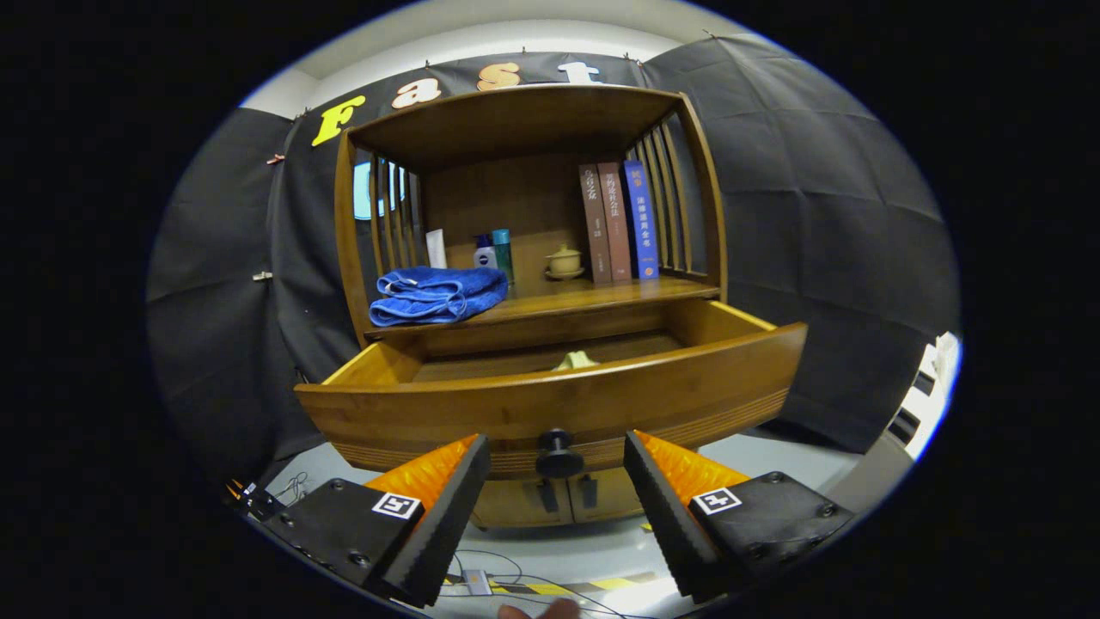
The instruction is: Pull open the drawer, take out the items inside it, and place them on the countertop above the cabinet.
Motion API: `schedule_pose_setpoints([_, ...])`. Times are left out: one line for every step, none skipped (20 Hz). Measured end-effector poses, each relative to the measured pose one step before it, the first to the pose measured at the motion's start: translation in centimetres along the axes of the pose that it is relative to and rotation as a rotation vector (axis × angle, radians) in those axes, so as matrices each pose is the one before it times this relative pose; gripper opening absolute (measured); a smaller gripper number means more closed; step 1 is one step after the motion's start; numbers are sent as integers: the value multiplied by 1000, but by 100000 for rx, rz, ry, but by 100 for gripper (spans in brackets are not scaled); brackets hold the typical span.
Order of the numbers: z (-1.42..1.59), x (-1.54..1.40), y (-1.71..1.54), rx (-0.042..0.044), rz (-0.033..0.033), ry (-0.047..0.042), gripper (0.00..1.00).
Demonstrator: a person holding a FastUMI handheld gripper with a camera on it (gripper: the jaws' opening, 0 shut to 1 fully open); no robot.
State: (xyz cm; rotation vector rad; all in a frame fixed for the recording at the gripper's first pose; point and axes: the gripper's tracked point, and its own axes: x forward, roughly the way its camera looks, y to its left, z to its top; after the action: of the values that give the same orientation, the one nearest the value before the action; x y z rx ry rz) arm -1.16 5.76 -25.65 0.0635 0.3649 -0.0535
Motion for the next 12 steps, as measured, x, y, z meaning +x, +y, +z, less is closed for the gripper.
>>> schedule_pose_setpoints([1964,-604,-758,-1600,-4285,-324,99])
schedule_pose_setpoints([2077,-272,-665,-2233,-4136,90,99])
schedule_pose_setpoints([1924,268,-166,-1311,-2261,601,99])
schedule_pose_setpoints([1562,693,7,-1268,-1730,1417,98])
schedule_pose_setpoints([1049,1445,-124,-1672,-2088,3422,97])
schedule_pose_setpoints([550,1440,-89,-1731,-2250,4781,97])
schedule_pose_setpoints([-57,1388,322,-1759,-245,7070,97])
schedule_pose_setpoints([-72,1432,717,831,2147,7090,97])
schedule_pose_setpoints([274,1903,897,2824,1891,4879,98])
schedule_pose_setpoints([-300,1881,476,1740,675,6046,98])
schedule_pose_setpoints([-548,1738,81,-288,250,6212,98])
schedule_pose_setpoints([-595,1466,-266,-2198,-1537,7465,98])
